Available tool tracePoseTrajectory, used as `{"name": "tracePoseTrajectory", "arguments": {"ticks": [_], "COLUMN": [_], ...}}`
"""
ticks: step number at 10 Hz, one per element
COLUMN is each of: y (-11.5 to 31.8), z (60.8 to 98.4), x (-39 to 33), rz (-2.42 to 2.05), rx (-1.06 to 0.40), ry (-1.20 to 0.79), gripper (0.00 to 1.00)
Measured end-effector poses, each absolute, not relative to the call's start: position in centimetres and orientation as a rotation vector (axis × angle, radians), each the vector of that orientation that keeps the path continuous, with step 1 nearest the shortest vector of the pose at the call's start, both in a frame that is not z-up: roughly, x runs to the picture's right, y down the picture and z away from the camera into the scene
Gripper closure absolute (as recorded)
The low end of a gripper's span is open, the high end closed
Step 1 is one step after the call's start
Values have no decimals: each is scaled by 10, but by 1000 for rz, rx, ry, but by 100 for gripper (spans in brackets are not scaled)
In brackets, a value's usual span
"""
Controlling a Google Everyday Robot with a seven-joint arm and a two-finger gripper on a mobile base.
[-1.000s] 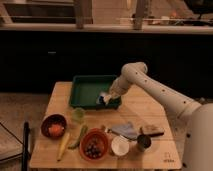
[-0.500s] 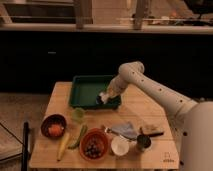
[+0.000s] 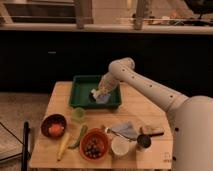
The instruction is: Place brush in tray
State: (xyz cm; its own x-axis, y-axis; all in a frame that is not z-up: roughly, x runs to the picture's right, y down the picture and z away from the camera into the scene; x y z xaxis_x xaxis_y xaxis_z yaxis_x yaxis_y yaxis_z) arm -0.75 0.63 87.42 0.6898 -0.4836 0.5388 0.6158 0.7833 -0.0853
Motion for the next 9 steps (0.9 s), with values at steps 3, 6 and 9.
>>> {"name": "tracePoseTrajectory", "arguments": {"ticks": [3,6,9], "y": [-2,-4,0], "z": [876,885,902], "x": [-30,-41,-50], "rz": [-610,-578,-550], "rx": [-266,-286,-324], "ry": [-481,-439,-477], "gripper": [100,100,96]}}
